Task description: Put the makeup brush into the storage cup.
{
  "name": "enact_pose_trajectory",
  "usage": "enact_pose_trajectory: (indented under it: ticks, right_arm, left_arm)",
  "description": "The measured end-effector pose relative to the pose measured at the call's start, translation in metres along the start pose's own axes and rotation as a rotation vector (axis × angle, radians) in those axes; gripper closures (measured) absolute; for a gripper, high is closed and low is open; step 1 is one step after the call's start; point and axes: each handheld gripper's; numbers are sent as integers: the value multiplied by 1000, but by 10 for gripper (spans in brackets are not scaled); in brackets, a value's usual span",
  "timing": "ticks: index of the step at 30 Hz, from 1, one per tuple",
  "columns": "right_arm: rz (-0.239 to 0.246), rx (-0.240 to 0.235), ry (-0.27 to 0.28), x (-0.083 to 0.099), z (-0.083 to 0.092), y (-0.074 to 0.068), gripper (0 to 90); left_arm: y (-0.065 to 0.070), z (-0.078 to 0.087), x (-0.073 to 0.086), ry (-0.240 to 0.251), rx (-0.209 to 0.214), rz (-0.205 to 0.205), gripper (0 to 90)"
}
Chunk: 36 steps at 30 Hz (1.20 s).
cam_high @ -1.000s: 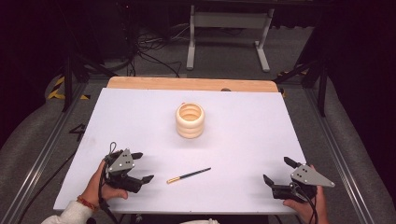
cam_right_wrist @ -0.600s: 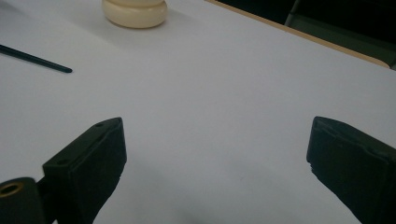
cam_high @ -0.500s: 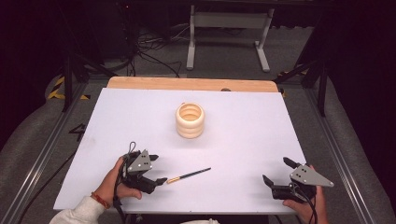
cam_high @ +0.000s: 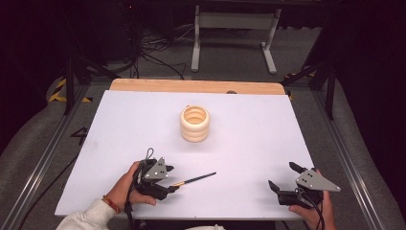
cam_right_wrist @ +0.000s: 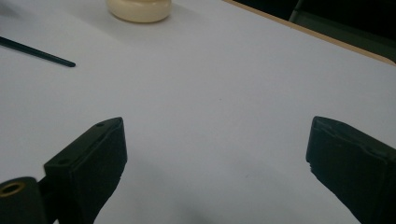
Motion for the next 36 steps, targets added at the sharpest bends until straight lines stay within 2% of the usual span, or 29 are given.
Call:
enact_pose_trajectory:
  ticks: [2,7,11,12,13,14,15,16,19,21,25,28,29,30,32,33,34,35,36]
  right_arm:
    - [1,1,0,0,0,0,61]
    - [2,1,-5,0,-1,-1,61]
    - [0,2,-6,0,-1,0,62]
    - [3,2,-6,0,-1,0,62]
    - [2,4,-5,0,-1,0,62]
    - [0,2,-4,0,-1,0,62]
    - [0,2,-4,0,-1,0,62]
    - [-1,2,-5,0,-1,0,62]
    - [1,2,-9,1,-2,-1,63]
    - [4,3,-11,0,-2,-1,65]
    - [-2,5,-10,0,-2,-1,65]
    - [0,4,-11,0,-2,-1,66]
    - [2,6,-12,0,-2,-1,67]
    - [2,7,-12,0,-3,-2,67]
    - [1,5,-12,0,-3,-2,69]
    - [3,4,-13,0,-4,-3,72]
    - [3,4,-13,0,-4,-3,72]
    - [6,6,-9,0,-4,-3,108]
    - [4,7,-8,0,-4,-3,108]
  left_arm:
    - [1,-2,-1,-6,27,-8,403]
    - [1,-7,-3,-27,63,-27,496]
    - [1,-8,-2,-12,68,-20,655]
    - [0,-8,-2,-18,66,-25,655]
    - [-1,-9,-1,4,71,-18,692]
    - [-1,-8,-1,19,95,-19,761]
    - [-1,-8,-1,19,95,-19,814]
    - [-1,-8,-1,6,96,-28,814]
    - [0,-8,-1,23,121,-19,895]
    - [1,-8,-3,22,121,-38,897]
    - [2,-9,-5,6,105,-36,898]
    - [1,-8,-5,18,81,-17,898]
    - [1,-7,-5,31,100,-13,898]
    - [4,-5,-8,49,128,-40,898]
    - [7,-6,-9,54,136,-46,898]
    - [12,-9,-11,33,137,-58,898]
    - [12,-9,-11,33,137,-58,898]
    - [14,-13,-11,15,147,-63,898]
    - [15,-14,-11,3,143,-61,898]
Point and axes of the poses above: each handheld gripper's, and its own axes: z roughly backward along the jaws, x roughly out of its underside, y roughly to its right, and after that the axes turned 14 degrees about -z, right-handed
